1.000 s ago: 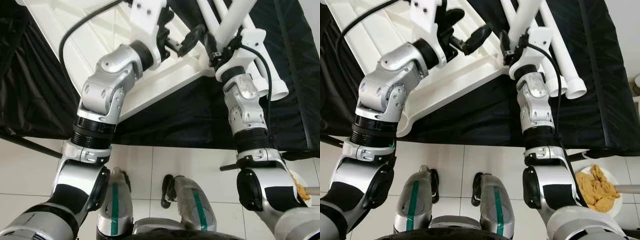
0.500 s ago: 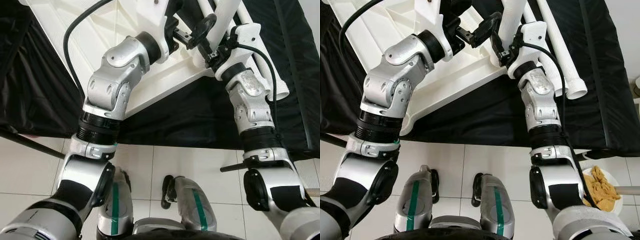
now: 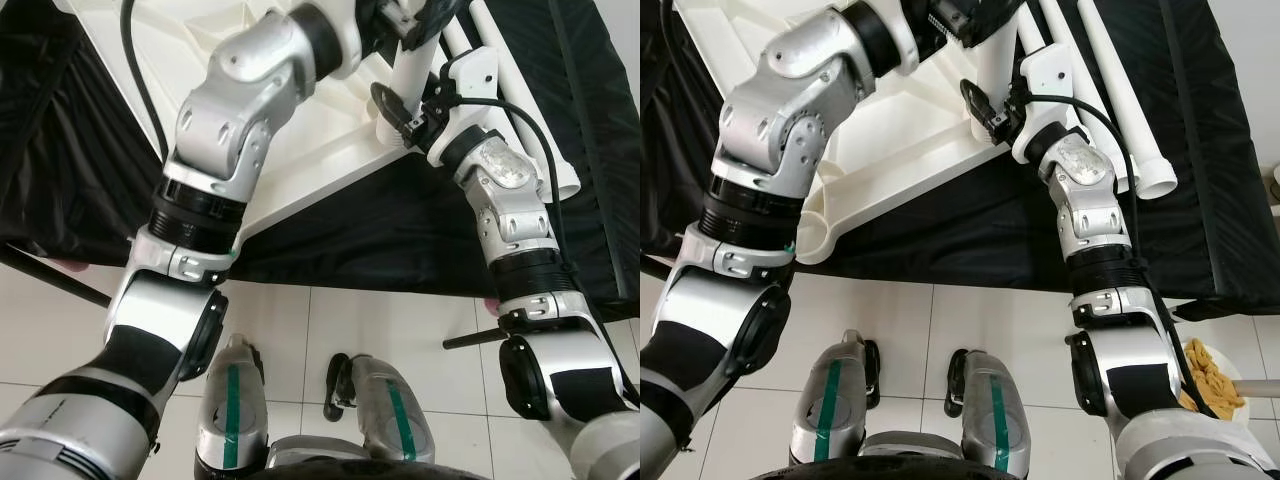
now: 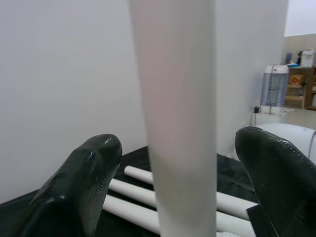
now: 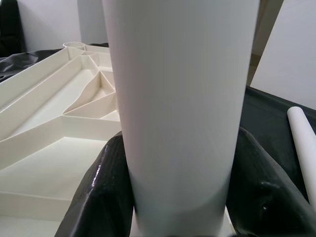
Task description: Building children table
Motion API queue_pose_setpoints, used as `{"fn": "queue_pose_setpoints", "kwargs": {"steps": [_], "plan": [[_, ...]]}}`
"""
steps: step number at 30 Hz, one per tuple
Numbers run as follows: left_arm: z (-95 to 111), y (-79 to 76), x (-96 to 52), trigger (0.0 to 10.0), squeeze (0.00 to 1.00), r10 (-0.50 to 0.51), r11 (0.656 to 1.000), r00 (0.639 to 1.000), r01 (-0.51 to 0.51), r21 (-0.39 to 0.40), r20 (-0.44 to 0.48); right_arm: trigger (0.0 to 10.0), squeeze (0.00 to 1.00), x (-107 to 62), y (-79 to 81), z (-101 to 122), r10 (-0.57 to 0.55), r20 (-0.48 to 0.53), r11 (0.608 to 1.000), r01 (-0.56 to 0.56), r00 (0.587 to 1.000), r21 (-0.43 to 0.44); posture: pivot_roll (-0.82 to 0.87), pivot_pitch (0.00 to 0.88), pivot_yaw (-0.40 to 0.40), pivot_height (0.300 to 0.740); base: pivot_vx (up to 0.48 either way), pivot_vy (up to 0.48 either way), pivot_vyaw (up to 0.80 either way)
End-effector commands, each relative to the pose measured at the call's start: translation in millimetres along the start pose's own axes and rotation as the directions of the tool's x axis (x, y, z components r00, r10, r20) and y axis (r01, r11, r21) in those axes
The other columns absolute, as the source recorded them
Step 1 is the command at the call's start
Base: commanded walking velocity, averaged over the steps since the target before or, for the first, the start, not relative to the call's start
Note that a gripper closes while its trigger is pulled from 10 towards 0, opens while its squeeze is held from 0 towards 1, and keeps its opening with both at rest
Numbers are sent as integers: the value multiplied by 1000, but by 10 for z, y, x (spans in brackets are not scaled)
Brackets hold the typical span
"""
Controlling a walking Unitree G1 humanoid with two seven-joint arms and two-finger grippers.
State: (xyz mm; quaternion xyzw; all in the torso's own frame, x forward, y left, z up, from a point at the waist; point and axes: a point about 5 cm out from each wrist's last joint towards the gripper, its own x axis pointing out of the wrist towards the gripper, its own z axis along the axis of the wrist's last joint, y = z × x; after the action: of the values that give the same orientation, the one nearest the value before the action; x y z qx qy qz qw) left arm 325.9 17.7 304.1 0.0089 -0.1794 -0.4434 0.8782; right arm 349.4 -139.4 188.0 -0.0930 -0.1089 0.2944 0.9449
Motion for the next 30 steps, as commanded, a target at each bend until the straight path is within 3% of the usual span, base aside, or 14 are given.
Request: {"fn": "queue_pose_setpoints", "kwargs": {"steps": [1,6,8,9,11,12,13,18,30], "plan": [[13,-149,39,10000,0,-239,970,971,240,27,-10,10000,0,4,-8,8,21,-16,1000,-21,1000,-17,75,0,-32,740,0,0,0],[33,-150,72,10000,0,-247,969,969,247,20,-4,10000,0,5,30,0,46,-19,999,-46,999,-16,77,0,-30,740,0,0,0],[31,-156,78,10000,0,-259,965,966,259,-31,3,10000,0,4,56,-20,50,-20,999,-50,999,-11,79,0,-18,740,0,0,0],[43,-162,74,7647,0,-267,961,963,268,-74,20,10000,0,1,75,-33,50,-20,999,-50,999,-6,78,0,-14,740,0,0,0],[53,-167,70,7647,0,-273,956,961,275,-102,33,10000,0,-2,88,-42,50,-20,999,-50,999,-4,78,0,-14,740,0,0,0],[79,-165,69,0,0,-275,949,960,280,-143,56,10000,0,-4,102,-49,50,-19,999,-50,999,1,76,0,-10,740,0,0,0],[133,-169,57,0,0,-290,934,952,303,-190,98,10000,0,-7,118,-59,51,-21,999,-51,998,10,77,0,-9,740,0,0,0],[258,-176,32,0,0,-311,893,933,352,-281,183,10000,0,-7,151,-62,38,-8,998,-38,999,43,81,0,-4,740,0,0,0],[248,-161,1,0,0,-308,898,937,344,-275,166,10000,0,15,146,-47,7,4,998,-8,1000,62,63,0,2,740,0,0,0]]}}
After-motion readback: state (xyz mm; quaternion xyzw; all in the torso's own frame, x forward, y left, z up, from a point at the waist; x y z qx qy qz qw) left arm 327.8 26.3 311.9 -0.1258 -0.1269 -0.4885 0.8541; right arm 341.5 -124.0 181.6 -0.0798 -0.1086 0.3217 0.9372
